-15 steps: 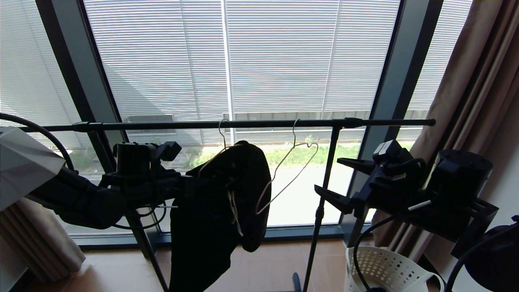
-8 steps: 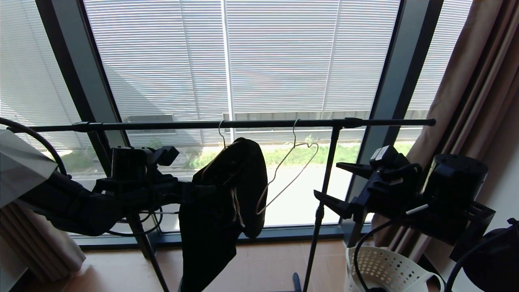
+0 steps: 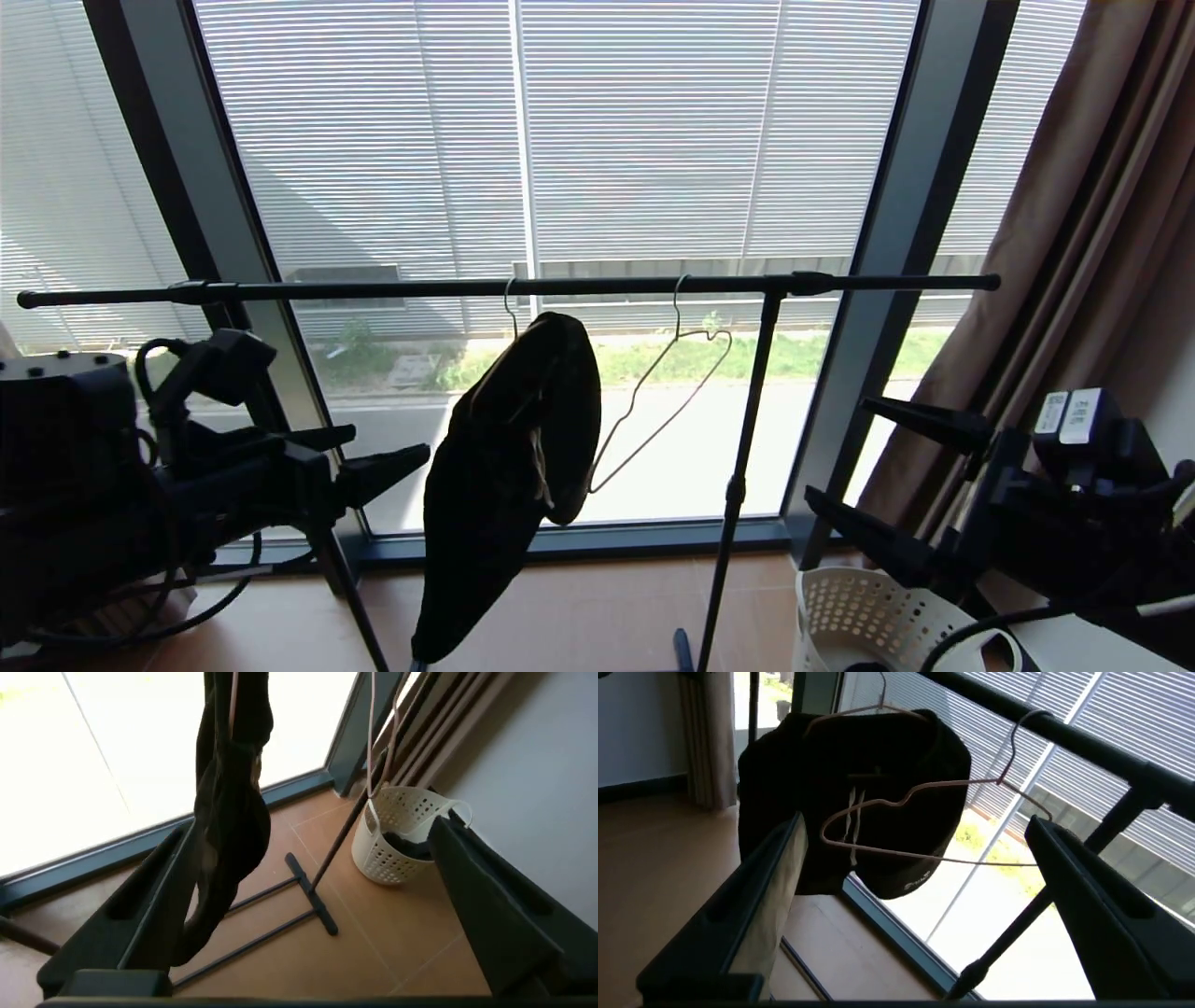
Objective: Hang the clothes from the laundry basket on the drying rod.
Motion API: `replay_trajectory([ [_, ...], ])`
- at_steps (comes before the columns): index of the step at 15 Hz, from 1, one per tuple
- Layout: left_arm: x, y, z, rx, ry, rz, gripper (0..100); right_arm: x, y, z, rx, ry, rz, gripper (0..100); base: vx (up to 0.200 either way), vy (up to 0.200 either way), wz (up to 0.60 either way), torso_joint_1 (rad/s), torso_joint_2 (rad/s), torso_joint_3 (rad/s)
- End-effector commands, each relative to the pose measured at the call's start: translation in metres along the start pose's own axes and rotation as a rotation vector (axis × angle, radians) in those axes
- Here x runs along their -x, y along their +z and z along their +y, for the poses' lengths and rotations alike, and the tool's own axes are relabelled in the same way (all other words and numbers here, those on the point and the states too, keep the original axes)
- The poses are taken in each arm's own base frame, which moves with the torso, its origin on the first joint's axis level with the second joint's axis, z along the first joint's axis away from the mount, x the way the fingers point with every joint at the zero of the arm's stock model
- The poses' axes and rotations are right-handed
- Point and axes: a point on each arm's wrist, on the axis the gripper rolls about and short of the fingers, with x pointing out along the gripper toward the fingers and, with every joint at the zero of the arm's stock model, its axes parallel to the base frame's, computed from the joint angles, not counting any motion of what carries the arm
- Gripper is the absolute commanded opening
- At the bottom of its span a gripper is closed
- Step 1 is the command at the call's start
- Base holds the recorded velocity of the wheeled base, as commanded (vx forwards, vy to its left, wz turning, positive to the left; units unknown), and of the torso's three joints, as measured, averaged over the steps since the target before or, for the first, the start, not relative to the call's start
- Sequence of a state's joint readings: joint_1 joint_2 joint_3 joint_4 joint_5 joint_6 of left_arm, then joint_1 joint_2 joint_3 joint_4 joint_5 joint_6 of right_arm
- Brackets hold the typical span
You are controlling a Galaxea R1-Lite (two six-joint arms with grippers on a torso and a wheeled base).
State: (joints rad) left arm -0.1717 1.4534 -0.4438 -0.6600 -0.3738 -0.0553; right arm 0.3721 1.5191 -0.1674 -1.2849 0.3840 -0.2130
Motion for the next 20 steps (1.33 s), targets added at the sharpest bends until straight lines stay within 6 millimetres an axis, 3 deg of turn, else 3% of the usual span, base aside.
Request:
replay_trajectory([
  [1, 0.084, -0.019, -0.031, -0.064, 0.030, -0.174, 100, 0.040, -0.001, 0.016, 0.003, -0.049, -0.002, 100, 0.000, 0.000, 0.00, 0.000, 0.00, 0.000],
  [6, 0.140, -0.068, -0.048, -0.037, 0.104, -0.123, 100, 0.072, 0.002, 0.025, -0.023, -0.187, 0.019, 100, 0.000, 0.000, 0.00, 0.000, 0.00, 0.000],
  [9, 0.158, -0.088, -0.053, -0.028, 0.171, -0.116, 100, 0.092, 0.000, 0.034, -0.035, -0.187, 0.052, 100, 0.000, 0.000, 0.00, 0.000, 0.00, 0.000],
  [14, 0.163, -0.131, -0.051, -0.016, 0.242, -0.105, 100, 0.128, -0.013, 0.051, -0.057, -0.173, 0.121, 100, 0.000, 0.000, 0.00, 0.000, 0.00, 0.000],
  [20, 0.163, -0.137, -0.050, -0.018, 0.266, -0.110, 100, 0.153, -0.027, 0.062, -0.184, -0.245, 0.148, 100, 0.000, 0.000, 0.00, 0.000, 0.00, 0.000],
])
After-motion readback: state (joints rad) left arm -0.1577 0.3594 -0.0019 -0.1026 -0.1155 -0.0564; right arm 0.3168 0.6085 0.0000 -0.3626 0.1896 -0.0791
